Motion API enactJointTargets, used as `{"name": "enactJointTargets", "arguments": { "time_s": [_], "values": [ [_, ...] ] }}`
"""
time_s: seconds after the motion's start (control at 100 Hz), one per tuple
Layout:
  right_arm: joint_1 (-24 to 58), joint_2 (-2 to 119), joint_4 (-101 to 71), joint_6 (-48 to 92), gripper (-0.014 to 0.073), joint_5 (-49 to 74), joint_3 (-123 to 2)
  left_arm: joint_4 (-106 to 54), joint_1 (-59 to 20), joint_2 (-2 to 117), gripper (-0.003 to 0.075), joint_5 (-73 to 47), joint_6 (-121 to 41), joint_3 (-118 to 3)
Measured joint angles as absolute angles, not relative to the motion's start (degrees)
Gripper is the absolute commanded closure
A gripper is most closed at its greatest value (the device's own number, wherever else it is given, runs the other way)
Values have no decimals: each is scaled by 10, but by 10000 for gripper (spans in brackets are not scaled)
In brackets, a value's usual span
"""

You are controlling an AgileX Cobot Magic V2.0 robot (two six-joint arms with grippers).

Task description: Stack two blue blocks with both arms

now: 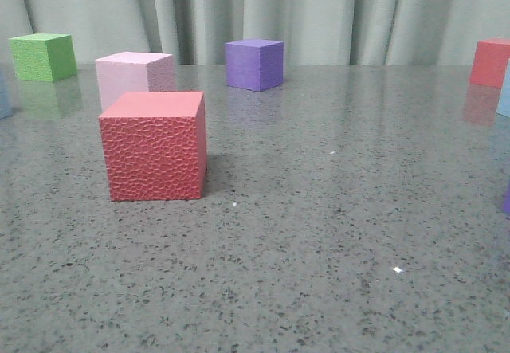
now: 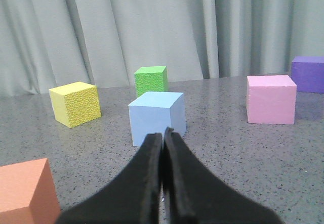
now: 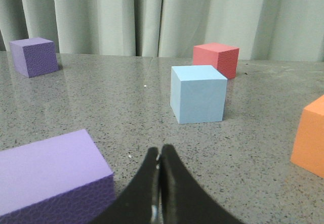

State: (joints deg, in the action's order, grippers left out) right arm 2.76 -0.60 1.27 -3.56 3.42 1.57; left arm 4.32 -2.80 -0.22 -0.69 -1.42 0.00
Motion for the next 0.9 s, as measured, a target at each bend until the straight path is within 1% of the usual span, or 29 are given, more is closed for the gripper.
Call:
{"name": "enactJointTargets", "arguments": {
  "time_s": [0.78, 0.9],
  "values": [
    [28, -6, 13, -36, 716, 34, 16, 43, -28, -2, 739, -7, -14, 0],
    [28, -6, 13, -36, 716, 18, 16, 35, -28, -2, 739, -7, -14, 0]
  ]
}}
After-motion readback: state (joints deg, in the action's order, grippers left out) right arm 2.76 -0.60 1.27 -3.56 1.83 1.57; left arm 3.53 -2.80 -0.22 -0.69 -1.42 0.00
